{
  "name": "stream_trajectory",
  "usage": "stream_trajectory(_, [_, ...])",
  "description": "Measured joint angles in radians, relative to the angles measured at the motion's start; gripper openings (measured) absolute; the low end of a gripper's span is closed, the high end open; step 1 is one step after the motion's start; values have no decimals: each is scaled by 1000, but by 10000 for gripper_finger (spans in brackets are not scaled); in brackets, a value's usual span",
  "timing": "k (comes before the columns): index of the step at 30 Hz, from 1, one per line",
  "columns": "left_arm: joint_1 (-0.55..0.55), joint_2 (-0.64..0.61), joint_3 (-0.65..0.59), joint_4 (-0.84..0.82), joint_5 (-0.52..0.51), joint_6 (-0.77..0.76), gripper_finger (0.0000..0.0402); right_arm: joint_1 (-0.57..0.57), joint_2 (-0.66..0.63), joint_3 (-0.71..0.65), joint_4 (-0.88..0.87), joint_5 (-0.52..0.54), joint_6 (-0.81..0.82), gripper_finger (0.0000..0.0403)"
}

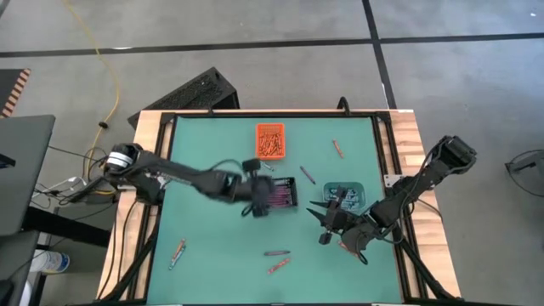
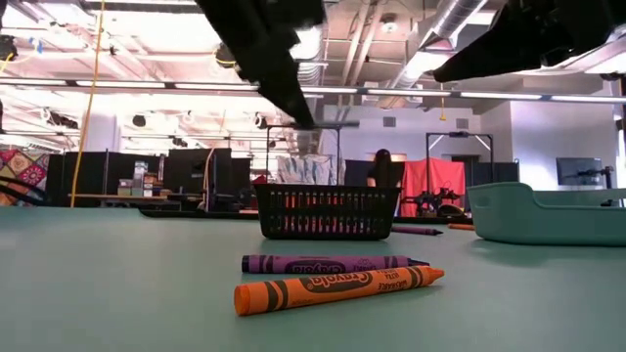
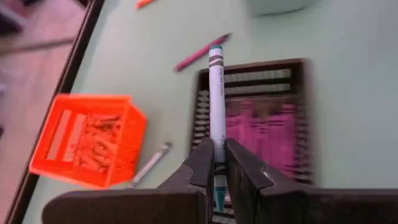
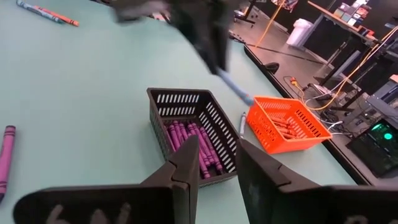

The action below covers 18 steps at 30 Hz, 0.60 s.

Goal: Sort crayons
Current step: Put the blue crayon into the green bin

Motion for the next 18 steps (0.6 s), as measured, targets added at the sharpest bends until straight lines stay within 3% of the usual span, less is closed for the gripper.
stream_trajectory(6, [155,0,0,67,271,-14,16,0,0,0,6,10,-39,105])
stream_trajectory(9, [199,0,0,129,370,-28,16,28,-1,34,20,86,-102,105])
stream_trajectory(13, [218,6,0,252,439,-31,16,111,-4,85,29,139,-172,105])
stream_trajectory(18, [188,100,1,514,558,-48,16,189,-4,101,72,209,-236,105])
